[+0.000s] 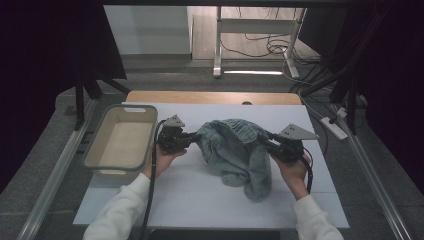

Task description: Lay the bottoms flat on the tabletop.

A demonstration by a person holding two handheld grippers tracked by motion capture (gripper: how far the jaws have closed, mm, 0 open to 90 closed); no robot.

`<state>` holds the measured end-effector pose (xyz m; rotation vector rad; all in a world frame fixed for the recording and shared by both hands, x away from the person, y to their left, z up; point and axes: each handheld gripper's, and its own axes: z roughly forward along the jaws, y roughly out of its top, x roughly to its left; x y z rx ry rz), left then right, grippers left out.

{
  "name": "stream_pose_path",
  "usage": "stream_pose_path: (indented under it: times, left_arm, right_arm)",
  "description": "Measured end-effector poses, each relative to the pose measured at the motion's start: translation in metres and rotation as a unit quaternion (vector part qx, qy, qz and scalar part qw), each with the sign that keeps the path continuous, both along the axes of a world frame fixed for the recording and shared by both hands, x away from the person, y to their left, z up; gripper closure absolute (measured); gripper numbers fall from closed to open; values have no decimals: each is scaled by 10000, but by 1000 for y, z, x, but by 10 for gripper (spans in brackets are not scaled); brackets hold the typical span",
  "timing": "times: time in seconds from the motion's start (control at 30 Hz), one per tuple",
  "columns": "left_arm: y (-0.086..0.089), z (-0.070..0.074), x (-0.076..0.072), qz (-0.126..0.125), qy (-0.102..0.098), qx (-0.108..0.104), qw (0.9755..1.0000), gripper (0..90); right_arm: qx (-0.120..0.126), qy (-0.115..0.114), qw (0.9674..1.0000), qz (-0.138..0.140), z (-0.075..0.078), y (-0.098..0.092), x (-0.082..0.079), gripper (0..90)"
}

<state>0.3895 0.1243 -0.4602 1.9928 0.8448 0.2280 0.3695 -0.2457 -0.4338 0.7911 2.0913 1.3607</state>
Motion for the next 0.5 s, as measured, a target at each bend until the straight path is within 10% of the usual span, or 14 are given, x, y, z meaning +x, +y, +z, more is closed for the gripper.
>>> stream_pose_path:
  times: [0.5]
  left_arm:
    - [-7,-4,14,33,1,29,10000,839]
  right_arm:
    - [9,72,9999,-147,-5,-4,13,731]
